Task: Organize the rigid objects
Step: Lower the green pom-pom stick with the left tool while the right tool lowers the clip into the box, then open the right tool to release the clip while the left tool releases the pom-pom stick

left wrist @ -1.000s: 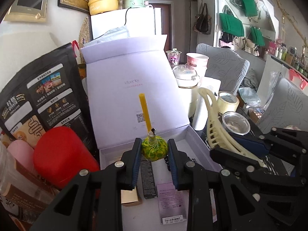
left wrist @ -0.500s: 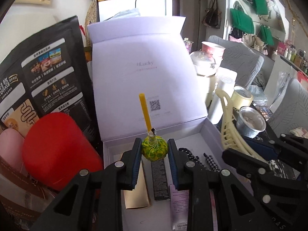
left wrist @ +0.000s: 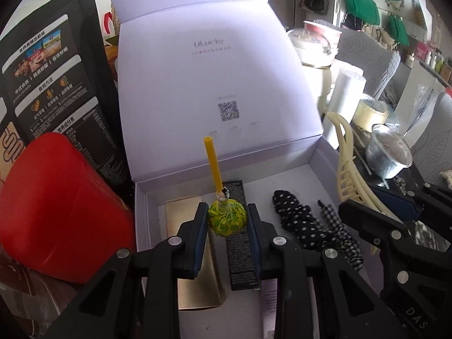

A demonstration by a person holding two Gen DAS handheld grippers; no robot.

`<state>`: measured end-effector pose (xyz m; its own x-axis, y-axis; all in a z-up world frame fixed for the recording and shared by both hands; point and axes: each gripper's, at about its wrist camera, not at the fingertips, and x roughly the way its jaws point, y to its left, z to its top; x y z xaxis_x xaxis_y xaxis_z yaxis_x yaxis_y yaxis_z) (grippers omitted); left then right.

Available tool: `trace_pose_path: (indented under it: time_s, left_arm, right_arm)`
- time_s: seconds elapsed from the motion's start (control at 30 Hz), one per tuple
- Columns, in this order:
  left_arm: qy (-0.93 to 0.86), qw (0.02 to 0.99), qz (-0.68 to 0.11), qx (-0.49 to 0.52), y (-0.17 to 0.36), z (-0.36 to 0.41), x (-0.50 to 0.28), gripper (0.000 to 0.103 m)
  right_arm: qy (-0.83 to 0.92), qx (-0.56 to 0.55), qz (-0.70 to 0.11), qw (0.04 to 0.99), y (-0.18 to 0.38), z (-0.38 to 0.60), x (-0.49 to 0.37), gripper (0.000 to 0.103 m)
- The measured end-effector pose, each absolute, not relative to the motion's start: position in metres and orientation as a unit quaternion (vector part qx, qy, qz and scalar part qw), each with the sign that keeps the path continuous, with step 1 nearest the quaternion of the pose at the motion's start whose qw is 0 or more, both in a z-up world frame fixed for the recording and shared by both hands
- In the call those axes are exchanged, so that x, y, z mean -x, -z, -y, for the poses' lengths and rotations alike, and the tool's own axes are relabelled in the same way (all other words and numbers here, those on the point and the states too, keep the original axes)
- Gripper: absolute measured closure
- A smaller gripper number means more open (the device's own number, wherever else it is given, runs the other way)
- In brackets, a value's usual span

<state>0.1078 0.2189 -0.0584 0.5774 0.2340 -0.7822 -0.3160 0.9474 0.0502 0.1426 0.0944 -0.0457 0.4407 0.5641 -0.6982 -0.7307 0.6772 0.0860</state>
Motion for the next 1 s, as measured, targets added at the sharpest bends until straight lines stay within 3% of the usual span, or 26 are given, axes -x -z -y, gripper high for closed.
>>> trace_pose_path:
  time_s: [0.53,0.67,1.0]
  left_arm:
    - [-0.156,0.880,-0.445,0.066,0.071,-0.226,-0.119,0.077]
    - [-0.154,0.878,-0.447,0.074,0.071,-0.227,-0.116,0.076]
    - [-0.150,0.872,-0.460,0.078,0.070,-0.225,-0.119,0.076]
  right_arm:
    - [-0.364,0.142,-0.410,0.824,0.082,-0.110,-0.154,0.080]
    - [-0.366,0.133,-0.415,0.822,0.080,-0.107,-0.157,0.071]
    - [-0.346,0.150,-0.400,0.835,0.069,-0.105,-0.150,0.071]
